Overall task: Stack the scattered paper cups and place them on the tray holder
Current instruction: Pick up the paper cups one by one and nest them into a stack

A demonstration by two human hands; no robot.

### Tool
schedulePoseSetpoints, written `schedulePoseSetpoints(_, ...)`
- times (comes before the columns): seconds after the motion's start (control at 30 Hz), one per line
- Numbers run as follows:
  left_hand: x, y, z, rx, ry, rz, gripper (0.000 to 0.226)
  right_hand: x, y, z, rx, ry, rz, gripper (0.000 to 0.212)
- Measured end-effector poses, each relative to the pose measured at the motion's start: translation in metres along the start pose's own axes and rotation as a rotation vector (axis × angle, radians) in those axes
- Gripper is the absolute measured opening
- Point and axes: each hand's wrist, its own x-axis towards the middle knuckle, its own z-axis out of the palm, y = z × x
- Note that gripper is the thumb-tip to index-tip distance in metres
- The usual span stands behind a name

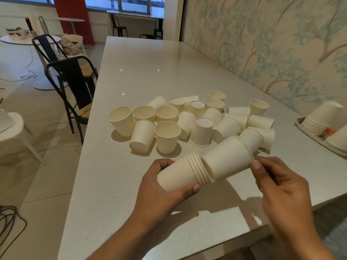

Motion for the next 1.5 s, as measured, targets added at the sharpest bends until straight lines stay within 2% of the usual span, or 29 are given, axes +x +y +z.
schedulePoseSetpoints(0.1, 0.002, -0.002, -0.001, -0.011, 0.027, -0.008, 0.068, -0.005, -0.005, 0.003, -0.003, -0.085, -0.023, 0.02)
schedulePoseSetpoints(0.33, 0.0, 0.001, -0.001, -0.025, -0.076, -0.01, 0.064, -0.002, -0.004, 0.005, 0.011, -0.081, -0.016, 0.016)
schedulePoseSetpoints(0.43, -0.003, 0.005, 0.0, 0.028, -0.113, 0.033, 0.063, -0.007, -0.005, 0.014, -0.047, -0.213, 0.022, 0.017)
schedulePoseSetpoints(0.53, -0.002, 0.007, -0.002, -0.044, -0.11, 0.006, 0.06, -0.016, -0.007, 0.028, -0.075, -0.363, 0.051, 0.021)
schedulePoseSetpoints(0.73, 0.001, 0.009, -0.005, -0.111, -0.142, -0.028, 0.057, -0.013, -0.006, 0.025, -0.099, -0.453, 0.033, 0.024)
schedulePoseSetpoints(0.8, 0.001, 0.008, -0.003, -0.134, -0.159, -0.051, 0.059, 0.002, -0.001, 0.015, -0.072, -0.386, 0.067, 0.026)
schedulePoseSetpoints(0.87, 0.002, 0.007, -0.003, -0.106, -0.168, -0.042, 0.063, 0.027, 0.011, 0.003, -0.082, -0.204, 0.119, 0.032)
schedulePoseSetpoints(0.93, 0.002, 0.006, -0.003, -0.061, -0.165, -0.018, 0.067, 0.057, 0.027, -0.009, -0.231, -0.025, 0.152, 0.038)
schedulePoseSetpoints(1.0, 0.004, 0.005, -0.003, -0.067, -0.154, -0.013, 0.069, 0.084, 0.041, -0.022, -0.388, 0.062, 0.183, 0.05)
schedulePoseSetpoints(1.1, 0.005, 0.002, -0.003, -0.07, -0.127, -0.018, 0.074, 0.108, 0.057, -0.03, -0.56, 0.002, 0.218, 0.085)
schedulePoseSetpoints(1.17, 0.006, 0.001, -0.004, -0.047, -0.115, -0.005, 0.074, 0.114, 0.064, -0.03, -0.668, -0.061, 0.196, 0.099)
schedulePoseSetpoints(1.27, 0.008, -0.002, -0.005, -0.026, -0.101, -0.005, 0.074, 0.118, 0.072, -0.026, -0.74, -0.101, 0.165, 0.098)
schedulePoseSetpoints(1.5, 0.008, -0.002, -0.005, -0.027, -0.089, -0.013, 0.073, 0.108, 0.067, -0.026, -0.68, -0.079, 0.164, 0.087)
